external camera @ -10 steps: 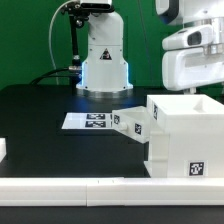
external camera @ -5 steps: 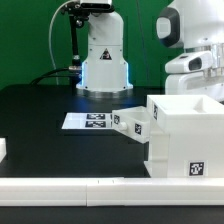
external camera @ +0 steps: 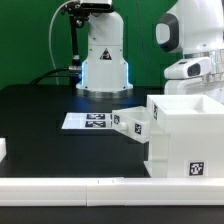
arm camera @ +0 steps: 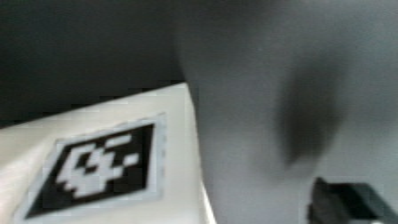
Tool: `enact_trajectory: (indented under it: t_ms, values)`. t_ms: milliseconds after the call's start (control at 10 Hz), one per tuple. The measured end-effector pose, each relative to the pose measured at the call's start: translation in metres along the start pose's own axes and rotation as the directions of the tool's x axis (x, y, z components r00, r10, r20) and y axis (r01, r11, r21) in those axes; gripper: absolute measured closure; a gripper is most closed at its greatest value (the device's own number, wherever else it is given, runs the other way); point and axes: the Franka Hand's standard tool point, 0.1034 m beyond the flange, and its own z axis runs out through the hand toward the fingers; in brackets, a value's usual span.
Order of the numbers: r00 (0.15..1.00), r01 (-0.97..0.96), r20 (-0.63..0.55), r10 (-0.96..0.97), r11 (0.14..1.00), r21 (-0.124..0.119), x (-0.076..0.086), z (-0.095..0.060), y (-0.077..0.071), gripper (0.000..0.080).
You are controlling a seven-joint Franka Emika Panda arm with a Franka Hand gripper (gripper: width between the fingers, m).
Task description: Assemble drawer
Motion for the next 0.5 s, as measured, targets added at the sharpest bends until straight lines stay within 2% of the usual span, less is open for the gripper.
enact_trajectory:
  t_ms: [100, 200, 300, 400, 500]
  values:
    - [1.0, 0.0, 0.0, 0.0, 1.0, 0.0, 0.0, 0.0, 0.0, 0.0429]
    - [1.0, 0.0, 0.0, 0.0, 1.0, 0.0, 0.0, 0.0, 0.0, 0.0429]
    - [1.0, 0.0, 0.0, 0.0, 1.0, 0.0, 0.0, 0.0, 0.0, 0.0612]
    - [1.0, 0.001, -0.001, -0.001, 1.0, 0.0, 0.0006, -0.0006, 0.0002, 0.0753]
    - [1.0, 0.029, 0.004, -0.029, 1.0, 0.0, 0.0038, -0.0085, 0.0007, 0.0763]
